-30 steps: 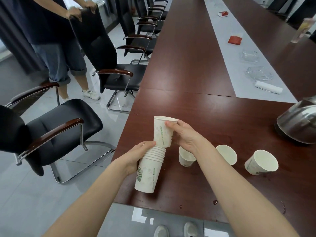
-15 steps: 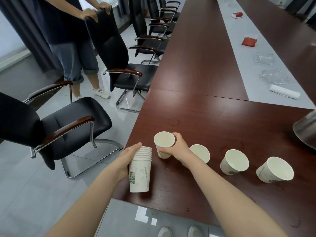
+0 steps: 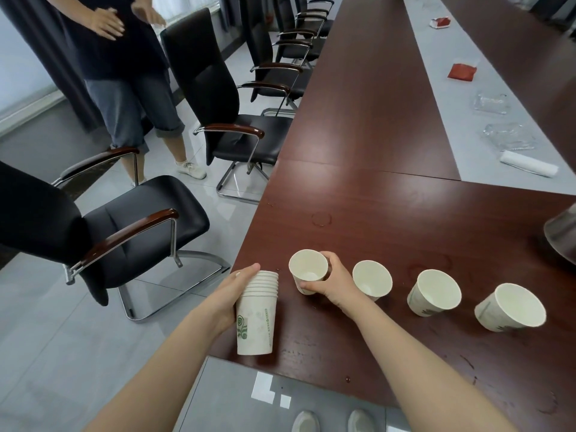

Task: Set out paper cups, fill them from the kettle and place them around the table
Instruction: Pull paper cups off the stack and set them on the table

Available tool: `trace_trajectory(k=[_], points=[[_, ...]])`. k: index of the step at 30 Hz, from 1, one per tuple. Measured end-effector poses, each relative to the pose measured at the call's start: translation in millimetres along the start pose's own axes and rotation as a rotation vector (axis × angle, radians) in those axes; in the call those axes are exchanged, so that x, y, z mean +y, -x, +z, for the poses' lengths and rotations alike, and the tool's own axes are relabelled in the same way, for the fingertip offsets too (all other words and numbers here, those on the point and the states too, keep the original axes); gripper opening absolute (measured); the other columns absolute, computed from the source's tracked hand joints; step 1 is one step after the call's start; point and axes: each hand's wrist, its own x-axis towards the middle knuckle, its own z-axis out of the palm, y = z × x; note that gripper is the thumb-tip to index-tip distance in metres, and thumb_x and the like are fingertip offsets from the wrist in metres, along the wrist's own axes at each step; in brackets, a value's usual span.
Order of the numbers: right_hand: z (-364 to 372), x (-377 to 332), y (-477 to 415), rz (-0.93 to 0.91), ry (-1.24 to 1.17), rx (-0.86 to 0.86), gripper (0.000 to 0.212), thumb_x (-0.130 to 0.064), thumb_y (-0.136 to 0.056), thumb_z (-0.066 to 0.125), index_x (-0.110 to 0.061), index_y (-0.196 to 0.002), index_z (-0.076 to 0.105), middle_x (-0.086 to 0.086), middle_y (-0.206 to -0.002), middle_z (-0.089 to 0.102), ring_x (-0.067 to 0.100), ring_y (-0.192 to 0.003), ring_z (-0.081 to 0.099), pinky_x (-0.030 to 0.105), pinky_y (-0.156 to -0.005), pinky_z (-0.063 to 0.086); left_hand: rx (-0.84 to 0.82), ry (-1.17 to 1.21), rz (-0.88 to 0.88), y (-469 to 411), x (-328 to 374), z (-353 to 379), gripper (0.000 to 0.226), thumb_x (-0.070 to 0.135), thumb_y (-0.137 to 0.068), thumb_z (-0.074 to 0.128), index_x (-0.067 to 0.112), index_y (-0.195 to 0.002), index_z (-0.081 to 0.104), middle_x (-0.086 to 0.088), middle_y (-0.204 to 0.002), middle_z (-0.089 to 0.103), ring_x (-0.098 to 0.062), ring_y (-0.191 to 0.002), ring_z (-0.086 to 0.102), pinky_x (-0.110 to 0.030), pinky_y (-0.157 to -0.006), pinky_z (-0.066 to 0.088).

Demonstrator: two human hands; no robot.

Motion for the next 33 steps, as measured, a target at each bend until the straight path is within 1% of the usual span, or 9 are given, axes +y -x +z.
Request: trace_trajectory(k=[4, 10, 14, 17, 20, 25, 28, 30, 33], points=[[-1.0, 0.6, 7.0, -0.005, -0.011, 0.0, 0.069, -0.013, -0.064, 0.085, -0.032, -0.114, 0.042, -0.011, -0.113, 0.055, 0.009, -0.107, 0.052, 0.019, -0.083, 0.039, 0.026, 0.014, -0.016, 1.5, -0.7, 1.7, 0.054, 0.037, -0.086, 0.064, 0.0, -0.125, 0.054, -0.017, -0.101, 0.068, -0.025, -0.079, 0.067, -0.029, -0.059, 0.056], [0.8, -1.0, 10.1, 0.029, 0.015, 0.001, 0.08, -0.009, -0.066, 0.083, -0.027, -0.129, 0.037, -0.01, -0.119, 0.051, 0.012, -0.118, 0.048, 0.02, -0.09, 0.036, 0.02, 0.003, -0.009, 3.7, 1.9, 5.4, 0.059, 0.038, -0.084, 0.066, -0.001, -0.127, 0.053, -0.023, -0.115, 0.066, -0.028, -0.085, 0.068, -0.03, -0.061, 0.057], [1.5, -6.4, 14.7, 0.145, 0.139, -0.026, 0.114, -0.014, -0.067, 0.083, -0.015, -0.151, 0.006, 0.0, -0.148, 0.035, 0.017, -0.134, 0.037, 0.028, -0.107, 0.031, 0.007, -0.015, 0.003, 2.7, 3.6, 8.3, 0.05, 0.037, -0.085, 0.065, 0.0, -0.118, 0.057, -0.02, -0.1, 0.07, -0.026, -0.078, 0.068, -0.03, -0.06, 0.057], [3.7, -16.5, 27.6, 0.201, 0.359, -0.032, 0.106, -0.017, -0.079, 0.073, -0.006, -0.15, -0.005, 0.009, -0.151, 0.031, 0.025, -0.134, 0.038, 0.029, -0.102, 0.035, -0.014, -0.037, -0.008, 0.7, 3.5, 13.8, 0.042, 0.036, -0.088, 0.062, 0.003, -0.114, 0.06, -0.013, -0.087, 0.07, -0.021, -0.069, 0.068, -0.027, -0.057, 0.055], [2.6, -27.0, 42.5, 0.222, 0.541, -0.078, 0.075, -0.019, -0.089, 0.059, 0.001, -0.145, 0.014, 0.015, -0.143, 0.041, 0.029, -0.128, 0.044, 0.028, -0.092, 0.038, -0.039, -0.057, -0.01, -2.9, 3.3, 21.6, 0.05, 0.038, -0.087, 0.062, -0.002, -0.118, 0.06, -0.017, -0.095, 0.069, -0.023, -0.073, 0.068, -0.028, -0.06, 0.056], [-17.6, -62.7, 57.0, 0.144, 0.684, -0.162, 0.017, -0.01, -0.092, 0.042, -0.008, -0.105, 0.051, 0.011, -0.113, 0.058, 0.028, -0.101, 0.055, 0.027, -0.065, 0.037, -0.11, -0.088, 0.006, -4.7, 9.8, 40.4, 0.049, 0.04, -0.087, 0.06, -0.002, -0.114, 0.064, -0.015, -0.093, 0.07, -0.022, -0.074, 0.069, -0.027, -0.061, 0.056], [-31.0, -82.4, 58.2, 0.032, 0.615, -0.045, 0.026, -0.017, -0.092, 0.044, -0.008, -0.113, 0.057, 0.008, -0.119, 0.059, 0.026, -0.107, 0.055, 0.028, -0.073, 0.04, -0.179, -0.071, 0.01, -2.3, 16.6, 56.2, 0.038, 0.038, -0.089, 0.057, 0.002, -0.095, 0.068, -0.014, -0.08, 0.073, -0.022, -0.066, 0.071, -0.027, -0.055, 0.056], [-40.1, -92.3, 59.3, -0.019, 0.437, -0.033, 0.025, -0.024, -0.093, 0.048, -0.016, -0.113, 0.062, -0.001, -0.114, 0.061, 0.018, -0.108, 0.055, 0.029, -0.083, 0.043, -0.217, -0.088, 0.029, -1.3, 21.3, 66.7, 0.045, 0.044, -0.078, 0.061, 0.003, -0.094, 0.069, -0.017, -0.089, 0.072, -0.026, -0.076, 0.07, -0.035, -0.072, 0.057], [-50.7, -101.0, 61.4, 0.012, 0.086, -0.121, 0.014, -0.022, -0.092, 0.054, -0.022, -0.091, 0.068, -0.012, -0.086, 0.062, 0.006, -0.082, 0.055, 0.022, -0.074, 0.043, -0.275, -0.106, 0.029, 0.5, 25.7, 79.4, 0.056, 0.051, -0.073, 0.061, 0.001, -0.098, 0.069, -0.022, -0.096, 0.07, -0.032, -0.085, 0.067, -0.042, -0.086, 0.053]])
